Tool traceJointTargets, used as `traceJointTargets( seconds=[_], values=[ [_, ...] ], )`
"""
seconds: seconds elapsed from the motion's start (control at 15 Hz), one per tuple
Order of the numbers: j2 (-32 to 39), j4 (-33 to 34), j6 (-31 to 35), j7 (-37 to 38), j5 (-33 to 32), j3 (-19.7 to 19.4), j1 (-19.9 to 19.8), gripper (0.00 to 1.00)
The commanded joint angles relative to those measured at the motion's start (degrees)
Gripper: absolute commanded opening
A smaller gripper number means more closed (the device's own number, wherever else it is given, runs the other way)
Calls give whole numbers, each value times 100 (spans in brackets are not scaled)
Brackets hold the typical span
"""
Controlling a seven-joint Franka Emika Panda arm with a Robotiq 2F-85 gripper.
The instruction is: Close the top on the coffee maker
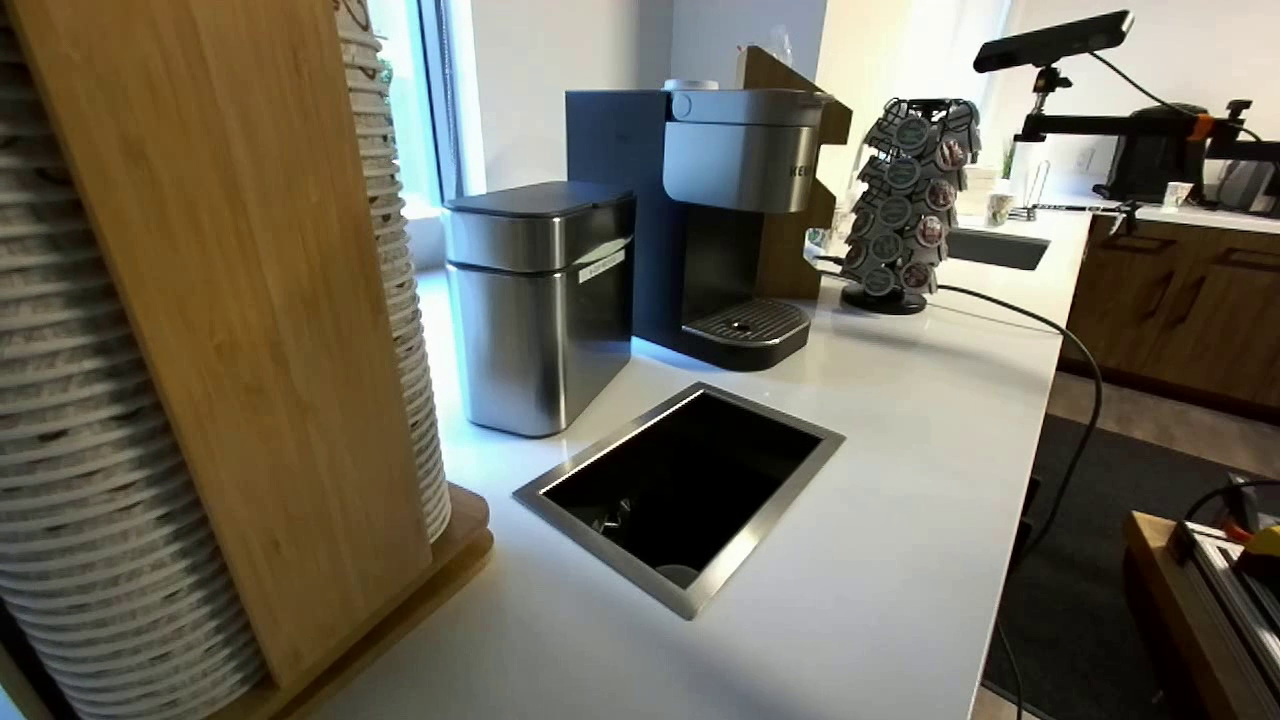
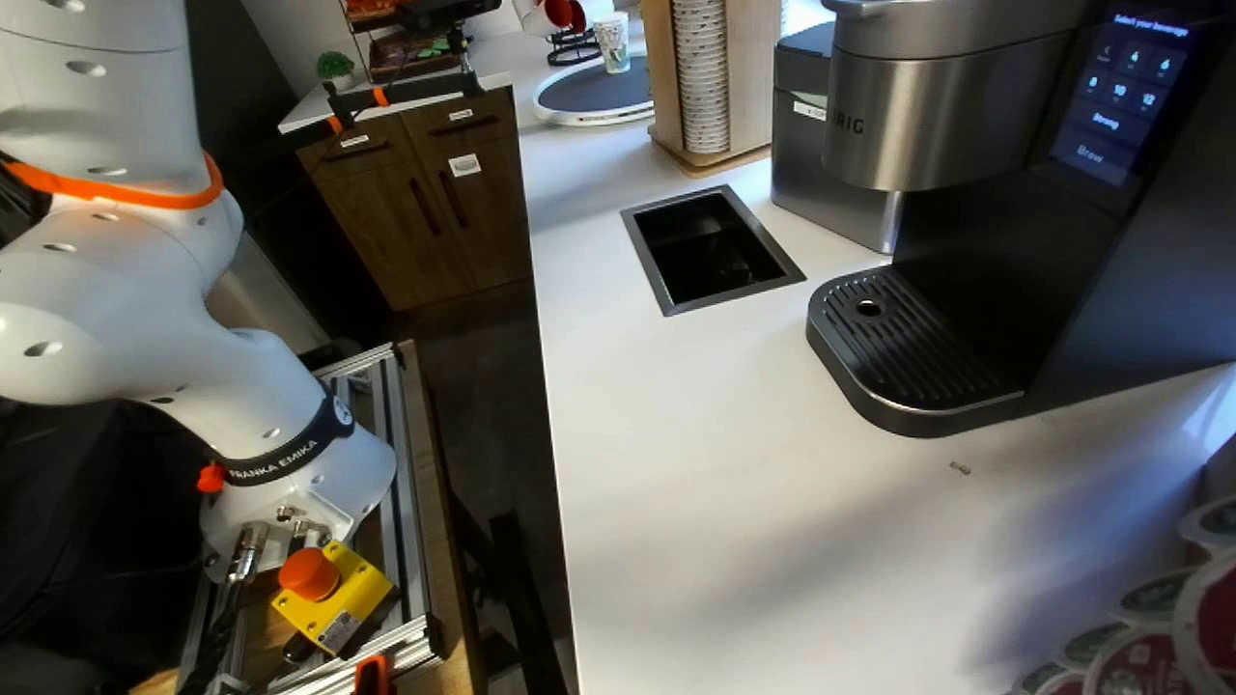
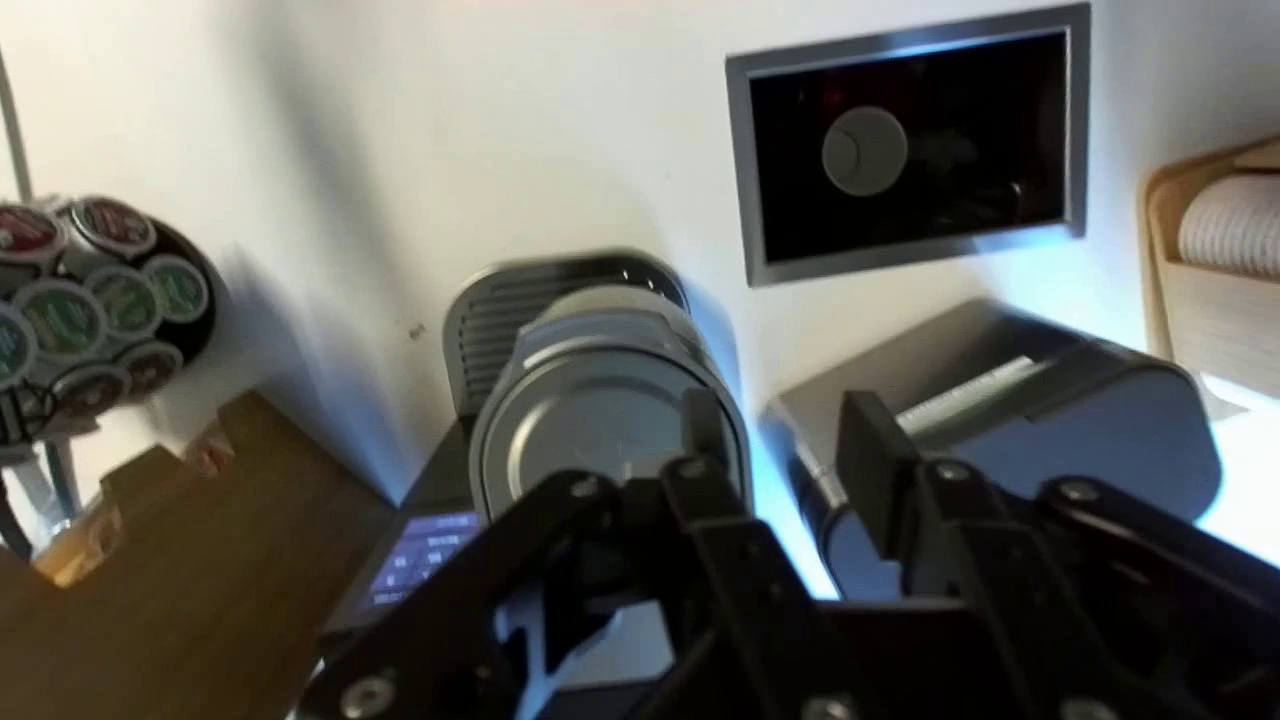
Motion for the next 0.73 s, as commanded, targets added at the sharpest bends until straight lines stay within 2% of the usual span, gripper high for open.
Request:
traceJointTargets(
  seconds=[0.0,0.27,0.4,0.47,0.53,0.67],
  values=[
    [-300,12,554,-238,42,71,187,69],
    [-415,8,684,-855,-29,60,207,99],
    [-426,-60,555,-1112,-20,55,143,100],
    [-421,-27,664,-817,-17,39,219,97],
    [-413,-40,669,-920,-13,39,187,100],
    [-405,-54,669,-993,-13,39,163,100]
  ],
)
